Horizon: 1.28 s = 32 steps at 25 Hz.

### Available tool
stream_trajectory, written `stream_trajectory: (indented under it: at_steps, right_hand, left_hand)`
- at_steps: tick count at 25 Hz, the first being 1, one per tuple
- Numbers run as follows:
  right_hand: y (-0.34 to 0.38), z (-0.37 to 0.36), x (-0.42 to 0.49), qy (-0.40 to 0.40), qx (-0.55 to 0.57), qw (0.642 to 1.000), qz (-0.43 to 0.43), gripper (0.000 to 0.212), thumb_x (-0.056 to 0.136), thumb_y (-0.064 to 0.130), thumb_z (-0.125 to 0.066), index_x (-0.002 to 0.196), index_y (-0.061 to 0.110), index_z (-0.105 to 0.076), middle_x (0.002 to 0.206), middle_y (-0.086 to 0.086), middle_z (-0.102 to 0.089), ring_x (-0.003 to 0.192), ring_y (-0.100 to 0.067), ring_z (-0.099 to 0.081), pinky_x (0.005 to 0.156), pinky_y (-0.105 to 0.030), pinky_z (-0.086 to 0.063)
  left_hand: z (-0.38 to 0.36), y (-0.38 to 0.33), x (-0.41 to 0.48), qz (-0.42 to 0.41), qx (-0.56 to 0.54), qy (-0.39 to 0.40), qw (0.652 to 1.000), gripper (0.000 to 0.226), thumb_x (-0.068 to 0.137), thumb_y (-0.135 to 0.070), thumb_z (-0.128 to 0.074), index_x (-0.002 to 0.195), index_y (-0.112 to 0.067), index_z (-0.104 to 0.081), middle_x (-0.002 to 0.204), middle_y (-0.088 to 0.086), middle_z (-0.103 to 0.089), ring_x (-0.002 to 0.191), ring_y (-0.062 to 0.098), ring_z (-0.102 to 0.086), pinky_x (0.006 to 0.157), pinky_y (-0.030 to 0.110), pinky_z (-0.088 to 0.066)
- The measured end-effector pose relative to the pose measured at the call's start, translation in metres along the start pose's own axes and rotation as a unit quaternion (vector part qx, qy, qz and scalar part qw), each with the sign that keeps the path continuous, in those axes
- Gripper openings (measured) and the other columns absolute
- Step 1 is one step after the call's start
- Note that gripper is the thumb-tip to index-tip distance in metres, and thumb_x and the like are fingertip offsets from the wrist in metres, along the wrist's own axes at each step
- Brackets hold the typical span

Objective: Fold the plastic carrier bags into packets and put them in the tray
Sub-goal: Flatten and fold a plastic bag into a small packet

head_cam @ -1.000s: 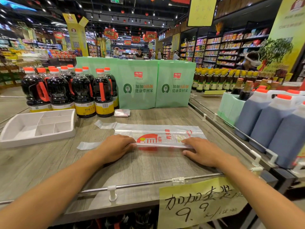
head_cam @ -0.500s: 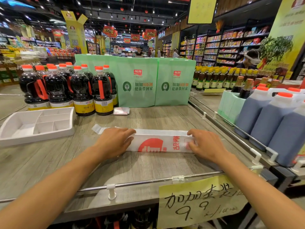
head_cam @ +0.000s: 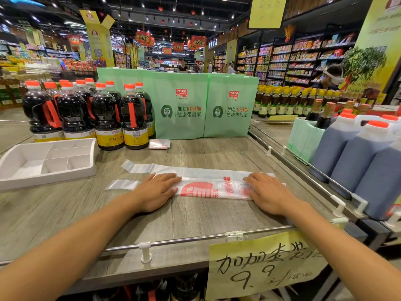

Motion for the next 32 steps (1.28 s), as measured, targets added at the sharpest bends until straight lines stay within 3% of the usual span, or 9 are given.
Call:
stream_trajectory:
  at_steps: [4, 7, 13, 18, 22, 27, 32]
  right_hand:
    - [0.022, 0.006, 0.007, 0.053, 0.072, 0.993, 0.073, 0.056, 0.105, 0.029, -0.038, 0.16, 0.022, -0.029, 0.167, -0.002, -0.025, 0.153, -0.02, -0.023, 0.125, -0.034, -0.015]
    - [0.037, 0.004, 0.02, 0.093, 0.135, 0.984, 0.073, 0.056, 0.109, 0.03, -0.038, 0.162, 0.021, -0.023, 0.17, 0.0, -0.014, 0.156, -0.015, -0.011, 0.123, -0.027, -0.004]
    - [0.041, -0.017, 0.026, 0.131, 0.104, 0.984, 0.055, 0.058, 0.11, 0.046, -0.024, 0.163, 0.029, -0.008, 0.171, 0.005, 0.002, 0.157, -0.016, 0.003, 0.126, -0.04, 0.003]
    - [0.022, -0.025, 0.025, 0.187, 0.056, 0.981, 0.009, 0.063, 0.105, 0.061, -0.015, 0.16, 0.042, 0.008, 0.17, 0.007, 0.016, 0.157, -0.023, 0.014, 0.123, -0.049, 0.009]
    - [-0.012, -0.02, 0.004, 0.217, 0.07, 0.974, -0.018, 0.063, 0.105, 0.062, -0.016, 0.159, 0.044, 0.01, 0.169, 0.006, 0.019, 0.156, -0.023, 0.017, 0.125, -0.047, 0.009]
    - [-0.026, -0.016, -0.015, 0.195, 0.084, 0.977, -0.028, 0.065, 0.105, 0.061, -0.024, 0.161, 0.041, 0.003, 0.17, 0.007, 0.013, 0.156, -0.019, 0.013, 0.126, -0.045, 0.005]
    - [-0.022, -0.012, -0.019, 0.18, 0.104, 0.978, -0.03, 0.068, 0.104, 0.063, -0.027, 0.162, 0.039, -0.002, 0.171, 0.006, 0.008, 0.157, -0.018, 0.009, 0.127, -0.042, 0.004]
  left_hand:
    - [0.003, -0.005, 0.008, -0.003, 0.024, 0.03, 0.999, 0.055, 0.109, -0.049, -0.022, 0.162, -0.035, -0.016, 0.17, -0.007, -0.013, 0.156, 0.012, -0.008, 0.127, 0.042, 0.0]
    - [0.008, -0.023, 0.024, -0.027, 0.037, 0.058, 0.997, 0.056, 0.109, -0.048, -0.022, 0.163, -0.034, -0.013, 0.171, -0.007, -0.006, 0.157, 0.014, -0.003, 0.127, 0.043, 0.0]
    - [-0.012, -0.036, 0.036, -0.041, 0.022, 0.078, 0.996, 0.059, 0.106, -0.057, -0.014, 0.162, -0.04, -0.002, 0.17, -0.012, 0.004, 0.157, 0.013, 0.006, 0.126, 0.044, 0.006]
    - [-0.008, -0.01, 0.026, -0.003, 0.028, 0.125, 0.992, 0.103, 0.064, -0.095, 0.013, 0.157, -0.051, 0.008, 0.168, -0.015, 0.015, 0.156, 0.017, 0.013, 0.125, 0.051, 0.008]
    - [-0.004, -0.004, 0.015, 0.019, 0.024, 0.139, 0.99, 0.08, 0.086, -0.082, -0.004, 0.158, -0.048, 0.009, 0.168, -0.013, 0.016, 0.156, 0.016, 0.015, 0.125, 0.046, 0.009]
    - [-0.002, -0.006, -0.005, 0.028, 0.024, 0.167, 0.985, 0.098, 0.068, -0.089, 0.002, 0.157, -0.049, 0.012, 0.167, -0.016, 0.017, 0.156, 0.015, 0.014, 0.126, 0.046, 0.008]
    - [-0.005, -0.002, -0.021, 0.04, 0.023, 0.131, 0.99, 0.079, 0.089, -0.08, -0.006, 0.159, -0.045, 0.008, 0.169, -0.014, 0.013, 0.156, 0.014, 0.011, 0.126, 0.045, 0.007]
Point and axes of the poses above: each hand's wrist, its own x-axis towards the middle knuckle, its own z-axis out of the back of the hand, y = z × x, the point moved 3 cm from there along x, towards the middle knuckle
